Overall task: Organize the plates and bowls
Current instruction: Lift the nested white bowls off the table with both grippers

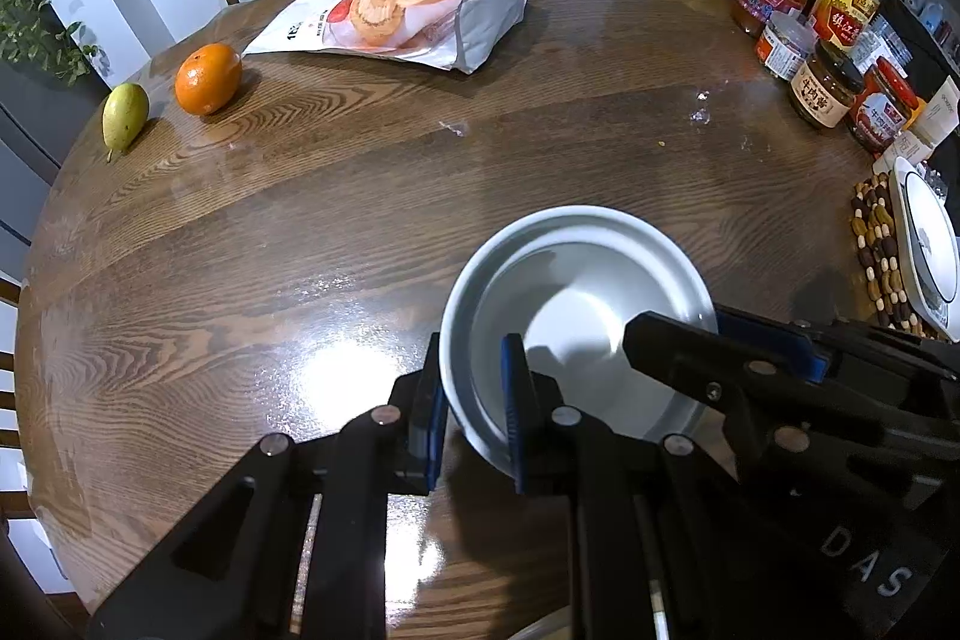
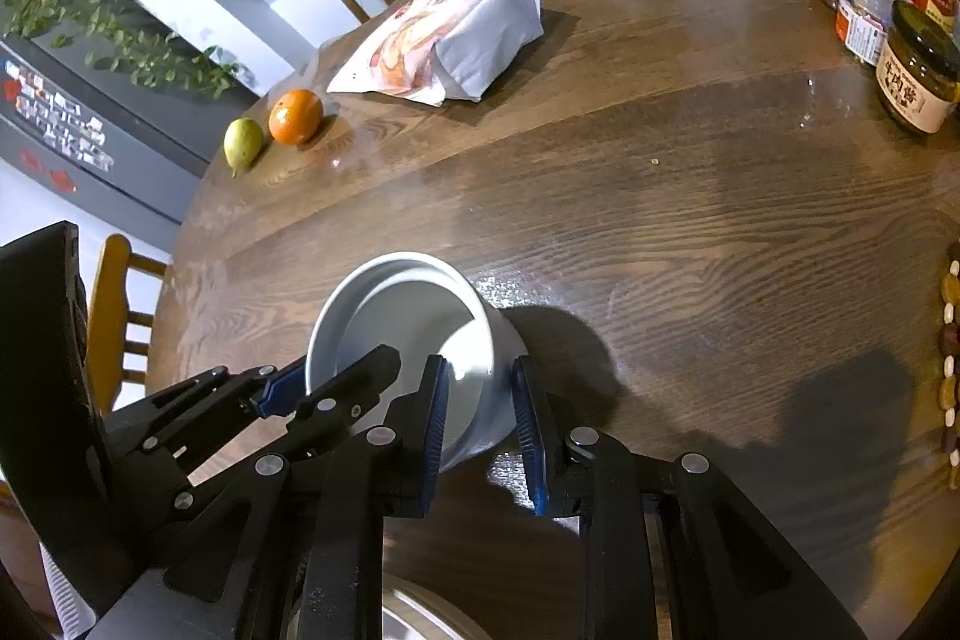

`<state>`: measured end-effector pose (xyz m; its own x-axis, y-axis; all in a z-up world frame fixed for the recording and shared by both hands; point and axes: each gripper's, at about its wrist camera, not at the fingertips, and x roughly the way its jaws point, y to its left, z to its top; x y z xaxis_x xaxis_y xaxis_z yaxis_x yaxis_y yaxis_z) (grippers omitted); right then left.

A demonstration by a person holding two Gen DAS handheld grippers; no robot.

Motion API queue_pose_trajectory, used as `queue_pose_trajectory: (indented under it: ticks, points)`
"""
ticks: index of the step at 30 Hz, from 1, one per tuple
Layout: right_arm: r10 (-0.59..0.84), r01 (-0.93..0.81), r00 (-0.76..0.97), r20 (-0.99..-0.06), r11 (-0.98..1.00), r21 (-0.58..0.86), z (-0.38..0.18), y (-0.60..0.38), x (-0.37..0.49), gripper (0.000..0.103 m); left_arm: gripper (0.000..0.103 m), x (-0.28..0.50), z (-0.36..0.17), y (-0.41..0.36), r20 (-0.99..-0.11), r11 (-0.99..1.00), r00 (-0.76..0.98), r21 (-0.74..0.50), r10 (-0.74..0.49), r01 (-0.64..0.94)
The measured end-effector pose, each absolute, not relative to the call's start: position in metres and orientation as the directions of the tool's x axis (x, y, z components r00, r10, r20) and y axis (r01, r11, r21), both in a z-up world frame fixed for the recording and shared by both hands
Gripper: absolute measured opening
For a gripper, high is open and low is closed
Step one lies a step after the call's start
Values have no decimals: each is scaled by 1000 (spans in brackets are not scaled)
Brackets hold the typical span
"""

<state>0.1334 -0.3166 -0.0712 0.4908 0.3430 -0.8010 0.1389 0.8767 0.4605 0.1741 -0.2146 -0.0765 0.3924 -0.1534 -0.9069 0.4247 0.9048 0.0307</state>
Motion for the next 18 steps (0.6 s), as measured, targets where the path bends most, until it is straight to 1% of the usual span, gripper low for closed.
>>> queue_pose_trajectory:
  ticks: [18]
  points:
    - [344, 136, 512, -787, 872, 469, -62, -317, 126, 25, 14, 167, -65, -216, -894, 902, 417, 35, -164, 430]
